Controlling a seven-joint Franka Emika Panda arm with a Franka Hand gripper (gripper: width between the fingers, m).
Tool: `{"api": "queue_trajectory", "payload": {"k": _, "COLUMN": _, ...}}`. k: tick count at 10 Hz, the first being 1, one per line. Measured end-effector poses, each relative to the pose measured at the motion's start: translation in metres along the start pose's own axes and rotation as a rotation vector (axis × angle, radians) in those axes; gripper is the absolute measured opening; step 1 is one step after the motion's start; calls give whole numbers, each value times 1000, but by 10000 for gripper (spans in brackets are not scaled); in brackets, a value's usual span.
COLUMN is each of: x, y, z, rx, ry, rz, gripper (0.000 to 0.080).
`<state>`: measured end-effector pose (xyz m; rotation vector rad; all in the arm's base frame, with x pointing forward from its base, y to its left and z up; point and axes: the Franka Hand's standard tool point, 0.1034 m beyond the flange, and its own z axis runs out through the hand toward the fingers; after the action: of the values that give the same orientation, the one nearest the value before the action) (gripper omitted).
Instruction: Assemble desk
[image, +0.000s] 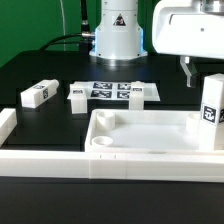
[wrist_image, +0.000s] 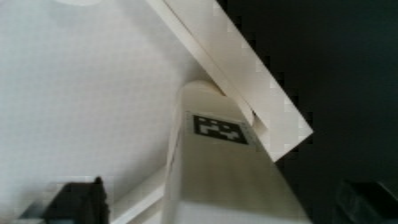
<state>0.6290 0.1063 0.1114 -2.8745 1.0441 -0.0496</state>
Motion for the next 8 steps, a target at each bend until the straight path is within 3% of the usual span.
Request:
{"api": "queue_trajectory", "payload": {"k": 3, "x": 0, "y": 0, "z": 0, "rx": -1, "ry": 0, "rz": -250, "gripper": 649}}
{"api": "queue_trajectory", "payload": {"k": 8, "x": 0, "y": -1, "z": 0, "rx": -23, "ry": 14, "rz": -737, "gripper": 649}}
